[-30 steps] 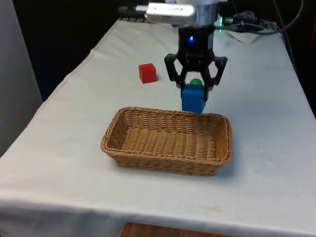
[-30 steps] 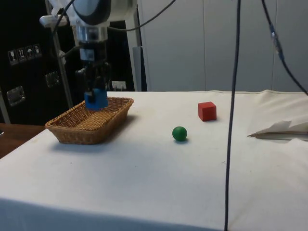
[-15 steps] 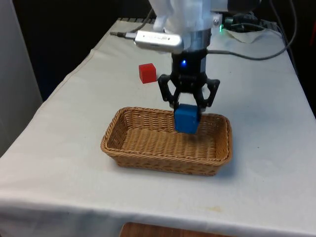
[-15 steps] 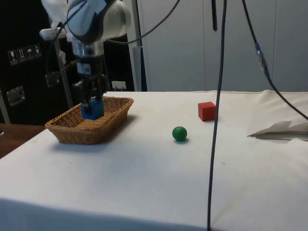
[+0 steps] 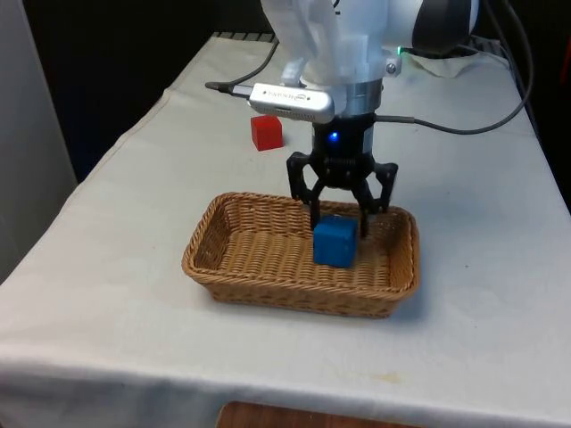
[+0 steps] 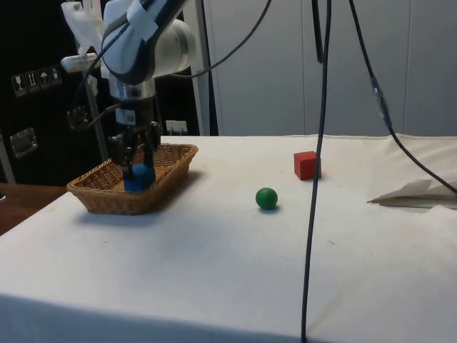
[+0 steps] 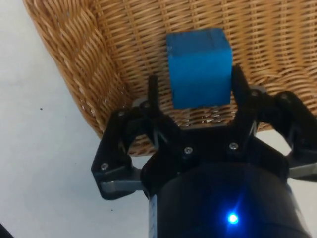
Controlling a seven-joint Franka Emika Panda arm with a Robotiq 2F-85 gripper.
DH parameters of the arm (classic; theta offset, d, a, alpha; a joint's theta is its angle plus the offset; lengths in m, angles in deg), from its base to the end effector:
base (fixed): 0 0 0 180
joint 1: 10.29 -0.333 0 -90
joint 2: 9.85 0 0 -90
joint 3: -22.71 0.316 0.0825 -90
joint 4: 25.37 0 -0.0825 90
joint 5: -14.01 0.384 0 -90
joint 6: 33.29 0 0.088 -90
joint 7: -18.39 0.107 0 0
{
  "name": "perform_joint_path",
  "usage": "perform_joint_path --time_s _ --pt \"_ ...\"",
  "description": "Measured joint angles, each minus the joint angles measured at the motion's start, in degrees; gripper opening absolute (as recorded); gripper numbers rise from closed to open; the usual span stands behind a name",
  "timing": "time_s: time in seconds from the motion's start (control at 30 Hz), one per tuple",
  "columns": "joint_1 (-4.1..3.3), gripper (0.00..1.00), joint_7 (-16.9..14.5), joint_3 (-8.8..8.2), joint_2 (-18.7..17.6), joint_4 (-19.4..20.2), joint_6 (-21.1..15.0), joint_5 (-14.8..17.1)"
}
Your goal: Place all non-red objects into the basket.
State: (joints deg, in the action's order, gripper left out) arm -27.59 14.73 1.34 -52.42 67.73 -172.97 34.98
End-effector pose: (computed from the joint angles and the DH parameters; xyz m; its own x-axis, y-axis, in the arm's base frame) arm 0.7022 -0.0128 0.2205 0.9772 -0.1643 0.1348 -0.1642 -0.9864 -0.0122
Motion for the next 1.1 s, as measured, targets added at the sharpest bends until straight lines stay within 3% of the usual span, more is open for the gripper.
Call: perform_joint_path --time_s 0.1,0.13,0.23,0.6,1.1 --pt "0.00 0.72 0.0 0.00 0.0 0.0 0.0 0.0" --pt "0.00 0.72 0.0 0.00 0.0 0.0 0.0 0.0" --pt "-0.06 1.00 0.0 0.00 0.0 0.0 0.0 0.0" --pt "-0.06 1.00 0.0 -0.29 0.6 -0.1 0.2 -0.1" --pt "-0.34 1.00 -0.3 -0.80 7.8 3.0 4.0 -2.3"
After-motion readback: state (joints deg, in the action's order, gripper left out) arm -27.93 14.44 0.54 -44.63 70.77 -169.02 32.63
